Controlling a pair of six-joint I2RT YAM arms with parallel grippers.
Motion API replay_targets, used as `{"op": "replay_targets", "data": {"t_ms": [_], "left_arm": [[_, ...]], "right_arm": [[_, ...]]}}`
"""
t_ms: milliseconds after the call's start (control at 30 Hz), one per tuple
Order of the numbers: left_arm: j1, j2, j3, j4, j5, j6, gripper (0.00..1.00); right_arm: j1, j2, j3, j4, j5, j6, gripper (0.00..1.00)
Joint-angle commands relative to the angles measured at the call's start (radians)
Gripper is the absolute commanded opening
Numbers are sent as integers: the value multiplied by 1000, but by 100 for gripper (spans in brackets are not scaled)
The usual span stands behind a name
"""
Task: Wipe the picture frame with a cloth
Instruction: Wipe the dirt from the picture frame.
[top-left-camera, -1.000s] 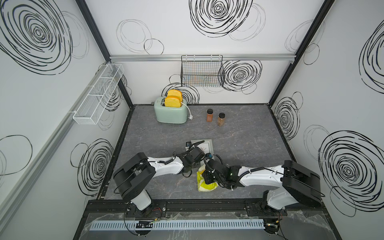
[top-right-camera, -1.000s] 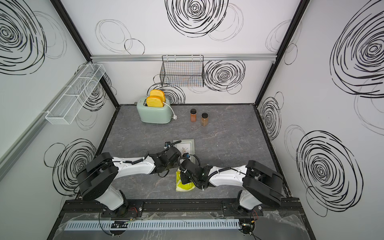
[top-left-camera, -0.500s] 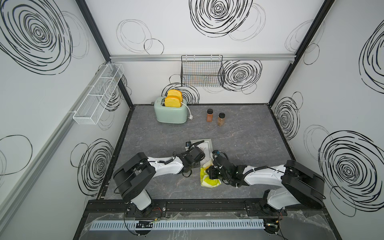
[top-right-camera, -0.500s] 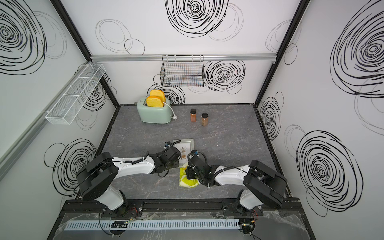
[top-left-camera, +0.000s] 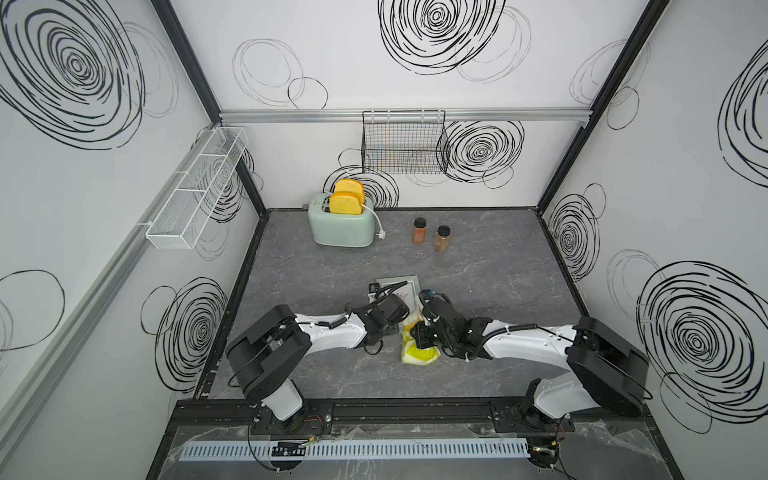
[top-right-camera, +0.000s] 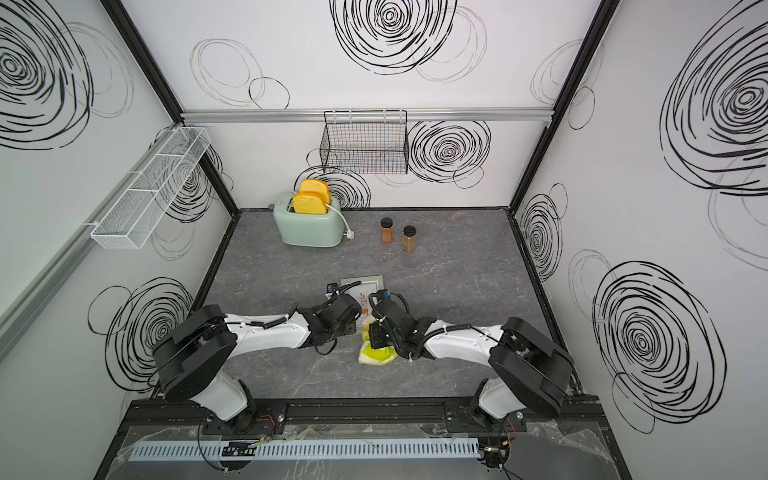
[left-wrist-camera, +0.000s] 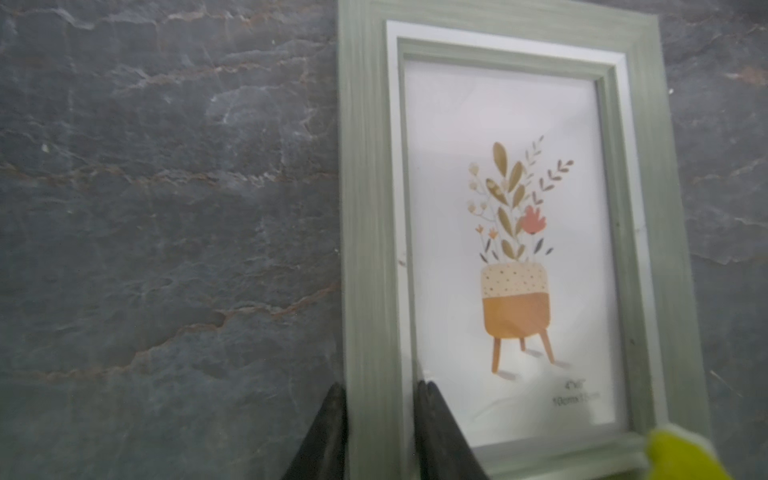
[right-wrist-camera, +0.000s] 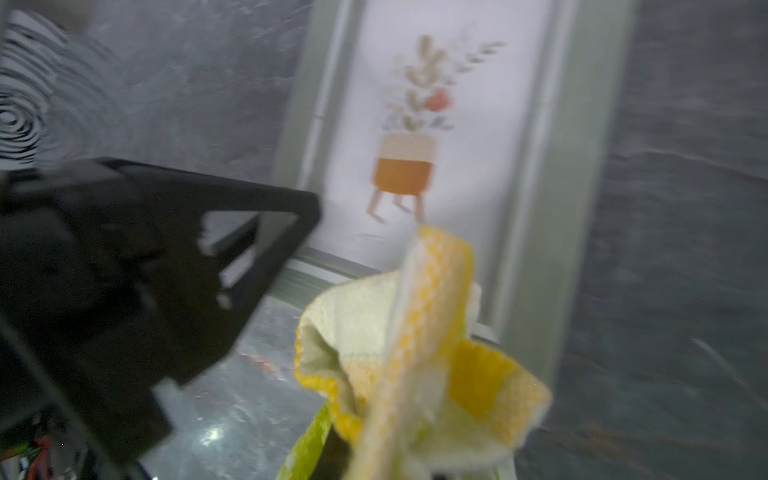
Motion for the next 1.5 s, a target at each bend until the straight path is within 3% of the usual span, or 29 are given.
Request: {"op": "replay_targets", "data": {"t_ms": [0,100,233,400,500,667,867,1000,1267,1467], "left_arm": [[-16,5,17,15,26,2,17],[-15,5,18,13,23,5,17],[-14,2,8,18,25,8,17],[-13,-3,3,19,25,11,17],[-14,-5,0,21,24,11,17],[-20,0,-5,21,23,4,17],[-32,0,-4,11,20,-5,18],[-28,1,9,1,7,-4,19],[2,26,32,19,10,13,19],[17,37,41,24,11,22,20]], "right_arm": [[28,54,44,87,-27,32,0],[10,59,2,122,-42,66,0],[-80,-49,-98,82,-15,66,0],[-260,-252,-212,-12,12,-6,0],[-298,-285,-190,-41,-5,-67,0],[-305,-158,-12,-23,-21,-149,0],[-372,179,297,-9,-11,-272,0],[-368,265,311,-17,-23,-277,0],[-228,16,-35,33,25,-120,0],[-128,-153,-167,-2,114,6,0]]}}
